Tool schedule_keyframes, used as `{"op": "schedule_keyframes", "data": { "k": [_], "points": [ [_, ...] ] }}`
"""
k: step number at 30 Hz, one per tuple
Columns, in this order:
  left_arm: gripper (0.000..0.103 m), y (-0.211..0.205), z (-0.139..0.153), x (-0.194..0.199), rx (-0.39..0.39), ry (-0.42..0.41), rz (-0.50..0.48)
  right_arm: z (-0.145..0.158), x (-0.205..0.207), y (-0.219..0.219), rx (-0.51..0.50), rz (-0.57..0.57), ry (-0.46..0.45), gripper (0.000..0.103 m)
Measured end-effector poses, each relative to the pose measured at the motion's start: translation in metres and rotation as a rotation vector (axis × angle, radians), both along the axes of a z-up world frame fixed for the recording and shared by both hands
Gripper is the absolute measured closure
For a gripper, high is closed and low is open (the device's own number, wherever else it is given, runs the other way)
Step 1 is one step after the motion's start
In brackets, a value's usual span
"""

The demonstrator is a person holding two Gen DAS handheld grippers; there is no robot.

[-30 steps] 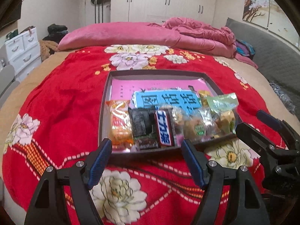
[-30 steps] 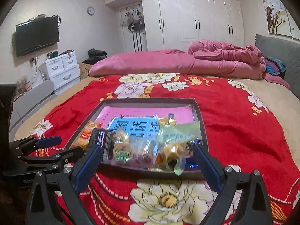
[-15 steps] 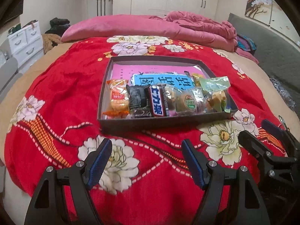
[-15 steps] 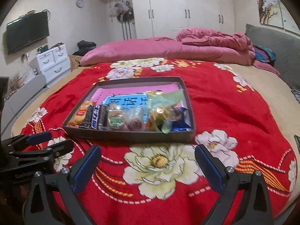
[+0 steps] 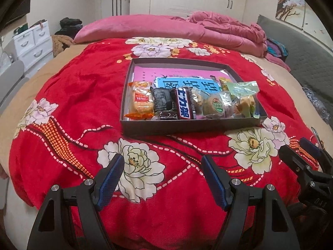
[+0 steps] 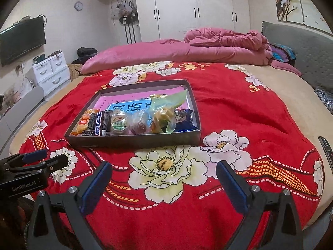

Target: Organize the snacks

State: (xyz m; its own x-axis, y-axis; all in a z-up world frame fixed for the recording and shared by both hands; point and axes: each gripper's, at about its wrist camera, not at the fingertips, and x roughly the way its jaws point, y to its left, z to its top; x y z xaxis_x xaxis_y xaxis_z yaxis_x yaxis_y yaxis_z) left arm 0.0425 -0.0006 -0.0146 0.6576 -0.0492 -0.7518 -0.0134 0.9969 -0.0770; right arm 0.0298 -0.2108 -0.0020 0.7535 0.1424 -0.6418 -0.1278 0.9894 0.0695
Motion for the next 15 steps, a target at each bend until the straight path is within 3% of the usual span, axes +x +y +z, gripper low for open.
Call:
{"op": "schedule_keyframes", "data": {
  "k": [15],
  "points": [
    [0.026,-0.0015,-0.0005,-0.0023,0.013,0.007,0.01,0.0032,-0.0041,0.0022,0.004,0.014,-0.019,0.002]
  ]
}}
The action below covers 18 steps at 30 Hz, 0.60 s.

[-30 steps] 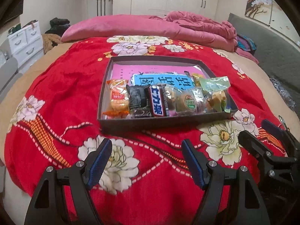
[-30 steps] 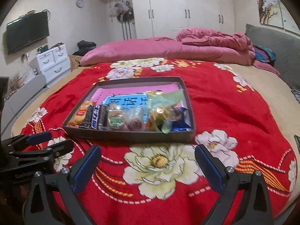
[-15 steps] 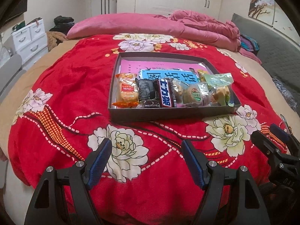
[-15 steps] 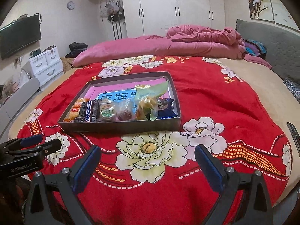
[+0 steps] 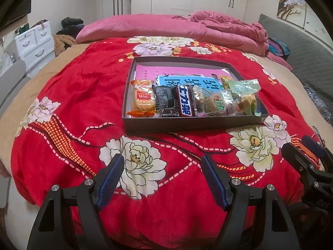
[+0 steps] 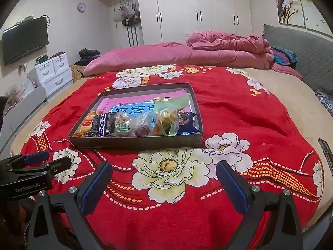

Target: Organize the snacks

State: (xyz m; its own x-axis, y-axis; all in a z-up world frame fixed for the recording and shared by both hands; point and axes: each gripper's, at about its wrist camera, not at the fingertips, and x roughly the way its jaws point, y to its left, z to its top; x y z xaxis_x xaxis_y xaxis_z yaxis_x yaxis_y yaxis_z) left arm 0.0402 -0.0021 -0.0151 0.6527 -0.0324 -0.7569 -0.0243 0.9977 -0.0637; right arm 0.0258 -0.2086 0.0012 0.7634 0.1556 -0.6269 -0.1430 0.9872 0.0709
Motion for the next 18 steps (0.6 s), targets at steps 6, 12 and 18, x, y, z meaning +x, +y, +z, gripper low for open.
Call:
{"op": "schedule_keyframes", "data": {
  "k": [6,12,18],
  "points": [
    [0.026,-0.0002,0.0005,-0.0005,0.001,-0.001,-0.002,-0.0023,0.0002,0.0001,0.002,0.001,0.007,0.002],
    [0.026,0.0,0.0012,0.0,0.009,0.0,0.004,-0.0039,0.0013,0.0013,0.006,0.009,0.015,0.002],
    [0.026,0.0007,0.0007,0.0009,0.015,0.001,0.011,-0.0037,0.0011,0.0017,0.006,0.009,0.013,0.002]
  ]
}}
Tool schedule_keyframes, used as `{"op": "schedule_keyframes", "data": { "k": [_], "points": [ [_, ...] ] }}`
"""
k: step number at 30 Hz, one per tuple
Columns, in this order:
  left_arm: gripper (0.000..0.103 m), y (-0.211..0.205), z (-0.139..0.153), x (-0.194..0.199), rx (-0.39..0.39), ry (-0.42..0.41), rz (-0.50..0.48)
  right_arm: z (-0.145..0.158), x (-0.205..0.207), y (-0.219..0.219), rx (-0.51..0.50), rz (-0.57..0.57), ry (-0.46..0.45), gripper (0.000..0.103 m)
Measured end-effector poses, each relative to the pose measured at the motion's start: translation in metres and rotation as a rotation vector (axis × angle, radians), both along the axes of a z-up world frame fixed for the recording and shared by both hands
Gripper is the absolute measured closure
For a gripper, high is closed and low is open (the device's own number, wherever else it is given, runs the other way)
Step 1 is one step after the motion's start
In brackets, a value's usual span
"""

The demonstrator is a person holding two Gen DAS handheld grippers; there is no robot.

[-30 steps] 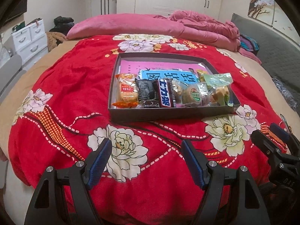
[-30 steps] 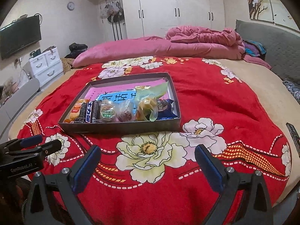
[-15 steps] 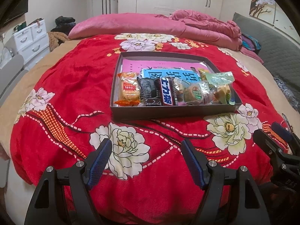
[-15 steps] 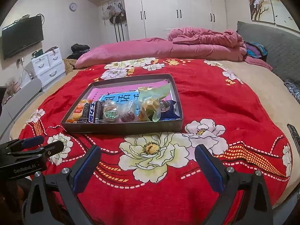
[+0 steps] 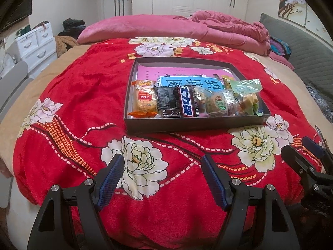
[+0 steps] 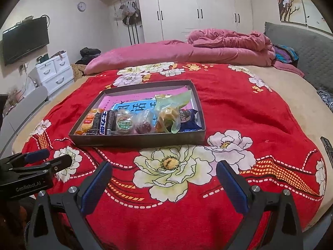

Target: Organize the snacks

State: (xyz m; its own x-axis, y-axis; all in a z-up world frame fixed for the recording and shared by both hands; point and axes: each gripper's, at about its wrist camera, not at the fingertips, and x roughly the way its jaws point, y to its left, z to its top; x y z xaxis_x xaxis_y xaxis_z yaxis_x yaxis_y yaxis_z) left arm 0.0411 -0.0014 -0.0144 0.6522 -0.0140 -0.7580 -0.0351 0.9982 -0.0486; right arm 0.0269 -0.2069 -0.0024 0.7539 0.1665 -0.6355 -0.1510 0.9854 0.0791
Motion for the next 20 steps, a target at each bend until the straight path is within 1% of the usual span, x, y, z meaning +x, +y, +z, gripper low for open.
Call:
{"op": "schedule_keyframes", "data": {
  "k": [12,15,20],
  "points": [
    [0.026,-0.001,0.003,-0.001,0.008,-0.024,0.006,0.002,-0.001,-0.002,0.015,-0.006,-0.01,0.002],
    [0.026,0.002,0.001,0.002,-0.028,-0.014,-0.001,0.003,0.0,-0.005,0.021,-0.014,-0.016,0.002],
    [0.026,0.02,0.005,0.011,-0.047,-0.039,0.068,0.005,0.008,-0.023,0.068,-0.067,-0.009,0.002]
  ]
}}
